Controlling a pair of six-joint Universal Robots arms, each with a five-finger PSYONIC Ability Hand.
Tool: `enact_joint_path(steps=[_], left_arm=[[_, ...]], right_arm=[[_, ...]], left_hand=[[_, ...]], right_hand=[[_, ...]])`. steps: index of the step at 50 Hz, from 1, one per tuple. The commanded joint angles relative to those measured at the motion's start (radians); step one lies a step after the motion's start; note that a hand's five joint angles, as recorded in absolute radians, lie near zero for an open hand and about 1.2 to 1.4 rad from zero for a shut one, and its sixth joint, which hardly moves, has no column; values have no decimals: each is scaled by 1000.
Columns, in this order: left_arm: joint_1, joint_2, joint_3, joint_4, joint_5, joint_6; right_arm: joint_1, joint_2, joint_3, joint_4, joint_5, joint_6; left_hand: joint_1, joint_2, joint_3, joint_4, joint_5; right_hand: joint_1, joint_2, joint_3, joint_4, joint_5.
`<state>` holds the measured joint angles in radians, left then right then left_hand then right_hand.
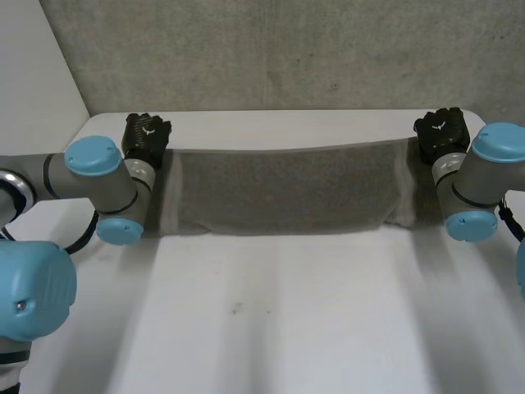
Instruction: Fold the towel.
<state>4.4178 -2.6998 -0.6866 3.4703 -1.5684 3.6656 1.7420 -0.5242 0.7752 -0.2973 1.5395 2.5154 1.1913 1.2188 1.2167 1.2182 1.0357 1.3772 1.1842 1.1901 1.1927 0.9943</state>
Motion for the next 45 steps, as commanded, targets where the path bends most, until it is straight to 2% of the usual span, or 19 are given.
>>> enact_joint_path(steps=[1, 2, 3, 4, 5, 7, 8, 13, 15, 16, 18, 20, 23, 27, 29, 33, 37, 41, 45], left_arm=[[0, -60, 76, 1, 7, 1], [0, -63, 76, 3, 8, -1], [-3, -63, 73, 0, 7, -6], [-3, -63, 73, 0, 7, -6], [-8, -61, 73, -3, 1, -9], [-18, -57, 73, -3, 2, -13], [-27, -51, 67, -3, 2, -13], [-26, 27, 9, -7, -5, -13], [-23, 72, -37, -5, -12, -15], [-21, 121, -92, -4, -19, -15], [-20, 173, -149, -2, -24, -16], [-18, 236, -218, -2, -27, -21], [-17, 351, -352, -2, -25, -50], [-18, 536, -572, 1, -16, -151], [-18, 595, -641, 1, -10, -192], [-18, 742, -821, 1, 17, -297], [-23, 811, -921, 1, 34, -347], [-29, 889, -1049, 3, 44, -381], [-31, 913, -1108, 13, 42, -383]], right_arm=[[1, 39, -30, -13, -7, 2], [1, 43, -22, -13, -6, 0], [1, 43, -22, -13, -5, 0], [2, 40, -14, -14, -10, -3], [2, 39, -14, -14, -10, -3], [13, 14, -2, -26, -9, 9], [13, 13, -2, -26, -9, 10], [13, -105, 55, -72, 2, 80], [8, -208, 148, -98, -1, 144], [8, -209, 148, -98, -1, 144], [5, -333, 249, -115, -13, 170], [2, -389, 298, -115, -18, 177], [1, -491, 386, -97, -19, 180], [2, -576, 470, -39, -38, 178], [2, -640, 525, 73, -47, 180], [-3, -671, 553, 204, -47, 178], [-28, -675, 590, 364, -53, 180], [-47, -675, 641, 405, -61, 177], [-65, -654, 703, 359, -85, 169]], left_hand=[[205, 177, 180, 178, 186], [205, 177, 180, 178, 186], [-283, -310, -308, -310, -302], [-288, -315, -313, -315, -307], [-1017, -1044, -1042, -1044, -1036], [-935, -963, -960, -962, -954], [-1017, -1044, -1042, -1044, -1036], [-1017, -1044, -1042, -1044, -1036], [-1017, -1044, -1042, -1044, -1036], [-1017, -1044, -1042, -1044, -1036], [-1017, -1044, -1042, -1044, -1036], [-1017, -1044, -1042, -1044, -1036], [-1017, -1044, -1042, -1044, -1036], [-1017, -1044, -1042, -1044, -1036], [-1017, -1044, -1042, -1044, -1036], [-1017, -1044, -1042, -1044, -1036], [-1017, -1044, -1042, -1044, -1036], [-1017, -1044, -1042, -1044, -1036], [-1017, -1044, -1042, -1044, -1036]], right_hand=[[-3, 190, 184, 181, 205], [-747, -554, -560, -563, -539], [-755, -562, -568, -570, -547], [-1203, -1010, -1016, -1018, -994], [-1203, -1010, -1016, -1018, -994], [-1203, -1010, -1016, -1018, -994], [-1203, -1010, -1016, -1018, -994], [-1203, -1010, -1016, -1018, -994], [-1203, -1010, -1016, -1018, -994], [-1203, -1010, -1016, -1018, -994], [-1203, -1010, -1016, -1018, -994], [-1203, -1010, -1016, -1018, -994], [-1203, -1010, -1016, -1018, -994], [-1203, -1010, -1016, -1018, -994], [-1203, -1010, -1016, -1018, -994], [-1203, -1010, -1016, -1018, -994], [-1146, -953, -959, -961, -937], [-1107, -914, -920, -923, -899], [-1034, -841, -847, -849, -826]])
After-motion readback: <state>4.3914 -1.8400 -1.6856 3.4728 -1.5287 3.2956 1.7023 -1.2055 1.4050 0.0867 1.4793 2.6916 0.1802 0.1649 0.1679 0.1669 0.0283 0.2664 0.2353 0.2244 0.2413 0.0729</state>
